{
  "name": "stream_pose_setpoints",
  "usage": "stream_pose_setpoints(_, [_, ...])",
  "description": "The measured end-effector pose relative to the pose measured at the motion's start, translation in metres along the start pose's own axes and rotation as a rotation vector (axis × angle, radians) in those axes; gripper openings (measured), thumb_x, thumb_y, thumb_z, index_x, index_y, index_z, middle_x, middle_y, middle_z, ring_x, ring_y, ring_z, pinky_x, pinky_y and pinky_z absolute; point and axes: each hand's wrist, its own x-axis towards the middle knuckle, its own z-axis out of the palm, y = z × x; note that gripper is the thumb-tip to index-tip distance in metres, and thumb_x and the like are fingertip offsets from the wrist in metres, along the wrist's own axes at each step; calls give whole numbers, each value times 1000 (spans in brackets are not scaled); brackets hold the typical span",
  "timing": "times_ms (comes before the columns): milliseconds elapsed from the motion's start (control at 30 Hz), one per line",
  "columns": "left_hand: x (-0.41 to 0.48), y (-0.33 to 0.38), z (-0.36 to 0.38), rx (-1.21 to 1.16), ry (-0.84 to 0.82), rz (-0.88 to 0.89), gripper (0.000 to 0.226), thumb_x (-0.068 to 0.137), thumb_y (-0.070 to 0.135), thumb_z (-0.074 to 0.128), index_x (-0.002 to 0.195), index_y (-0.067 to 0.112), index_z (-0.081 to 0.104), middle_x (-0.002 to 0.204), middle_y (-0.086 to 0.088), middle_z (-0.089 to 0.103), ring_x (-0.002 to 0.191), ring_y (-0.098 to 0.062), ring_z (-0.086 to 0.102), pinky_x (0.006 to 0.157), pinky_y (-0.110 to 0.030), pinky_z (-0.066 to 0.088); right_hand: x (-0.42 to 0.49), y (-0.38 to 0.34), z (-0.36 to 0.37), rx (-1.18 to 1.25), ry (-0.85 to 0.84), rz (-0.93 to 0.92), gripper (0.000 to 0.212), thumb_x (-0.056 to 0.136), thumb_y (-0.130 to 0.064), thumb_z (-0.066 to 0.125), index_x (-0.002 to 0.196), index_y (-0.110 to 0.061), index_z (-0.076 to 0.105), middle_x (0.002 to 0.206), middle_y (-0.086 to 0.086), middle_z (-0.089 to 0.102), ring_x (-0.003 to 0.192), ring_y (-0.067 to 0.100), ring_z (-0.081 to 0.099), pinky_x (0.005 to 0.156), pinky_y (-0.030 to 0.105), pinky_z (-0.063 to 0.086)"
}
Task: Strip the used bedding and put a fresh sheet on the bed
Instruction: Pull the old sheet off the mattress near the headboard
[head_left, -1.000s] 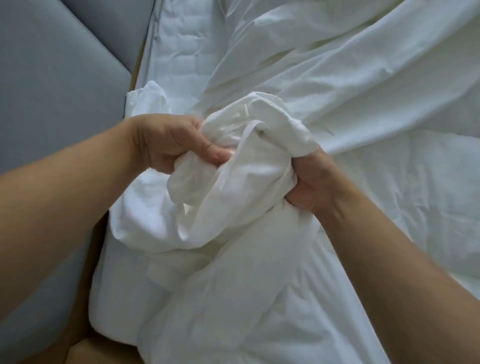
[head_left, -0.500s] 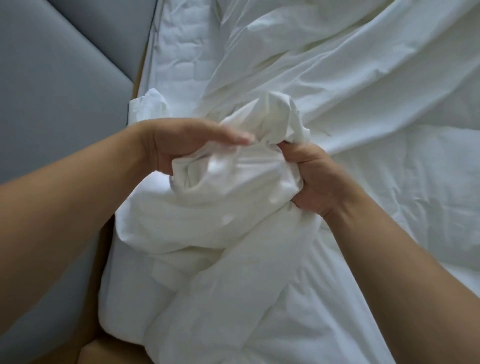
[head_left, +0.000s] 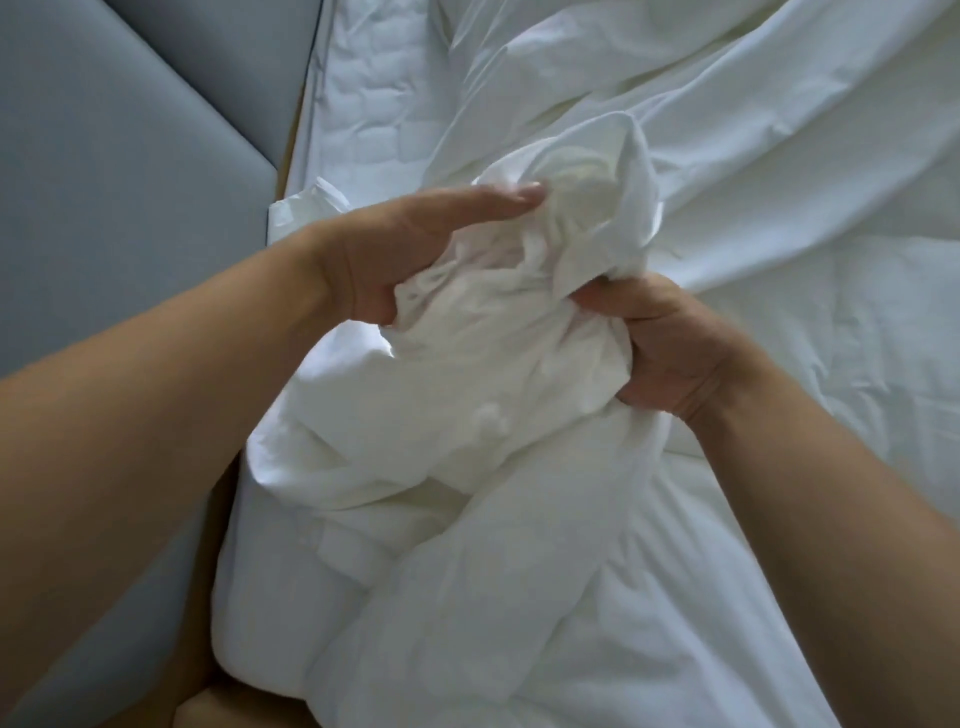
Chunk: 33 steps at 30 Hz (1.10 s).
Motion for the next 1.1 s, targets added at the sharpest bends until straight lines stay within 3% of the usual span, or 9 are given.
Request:
stream_pose_setpoints(100, [-6, 3, -12, 166, -172, -170, 23, 85, 40, 73, 102, 25, 81, 98, 3, 78, 84, -10, 75, 68, -22, 59, -3, 6, 1, 46, 124, -4, 67, 79, -13, 68, 141, 3, 49, 137, 27, 56, 120, 40, 60, 96, 51, 53])
stream_pose_setpoints(233, [-3, 0, -25, 160, -181, -168, 28, 83, 32, 80, 109, 22, 79, 107, 1, 76, 96, -14, 74, 77, -27, 59, 0, 15, 3, 69, 197, -36, 58, 79, -22, 68, 133, -2, 61, 115, 19, 70, 102, 33, 70, 79, 44, 59])
stream_pose_setpoints(333, [3, -5, -26, 104, -86, -83, 25, 96, 26, 57, 96, 26, 83, 96, 6, 78, 88, -7, 74, 72, -22, 58, 4, 13, 6, 123, 4, -7, 47, 92, -39, 55, 129, -14, 67, 121, 11, 70, 112, 29, 67, 88, 45, 56])
stream_pose_setpoints(433, [13, -9, -23, 210, 63, 47, 14, 87, 28, 70, 83, 27, 84, 87, 5, 78, 81, -8, 74, 66, -21, 57, 9, 8, 5, 29, -172, 74, 52, 83, -35, 75, 130, -17, 66, 127, 12, 67, 117, 30, 65, 92, 45, 55])
stream_pose_setpoints(500, [18, -8, -24, 263, 110, 134, 12, 85, 25, 71, 84, 26, 83, 90, 4, 78, 84, -10, 74, 68, -22, 58, 12, 10, 2, -43, -103, 112, 59, 72, -27, 86, 126, -13, 69, 123, 16, 68, 113, 32, 66, 89, 46, 56])
stream_pose_setpoints(633, [16, 2, -24, 215, -62, 162, 17, 92, 18, 68, 104, 19, 80, 108, -2, 76, 101, -17, 73, 82, -25, 57, 13, 17, 6, 20, 85, -72, 29, 83, -27, 71, 110, -21, 78, 120, 7, 72, 116, 22, 66, 90, 36, 56])
stream_pose_setpoints(767, [20, 9, -22, 103, -5, 150, 28, 93, 14, 66, 120, 7, 69, 118, -11, 72, 108, -27, 70, 86, -35, 58, 16, 19, 9, 60, 237, -139, 21, 83, -34, 69, 96, -23, 81, 102, 4, 76, 97, 17, 73, 77, 31, 59])
stream_pose_setpoints(967, [12, 10, -27, 129, -159, -193, 19, 84, 27, 71, 99, 21, 81, 96, 0, 76, 83, -14, 74, 70, -28, 60, 14, 16, 2, 67, 268, -45, 23, 92, -28, 65, 108, -13, 72, 101, 8, 68, 96, 28, 66, 84, 44, 56])
stream_pose_setpoints(1100, [5, 23, -38, 293, -197, -307, 23, 73, 12, 76, 95, 17, 82, 99, -6, 78, 87, -19, 76, 72, -30, 62, 12, 13, -1, 86, 191, -26, 20, 92, -26, 61, 101, -18, 78, 95, 5, 74, 89, 22, 72, 74, 38, 59])
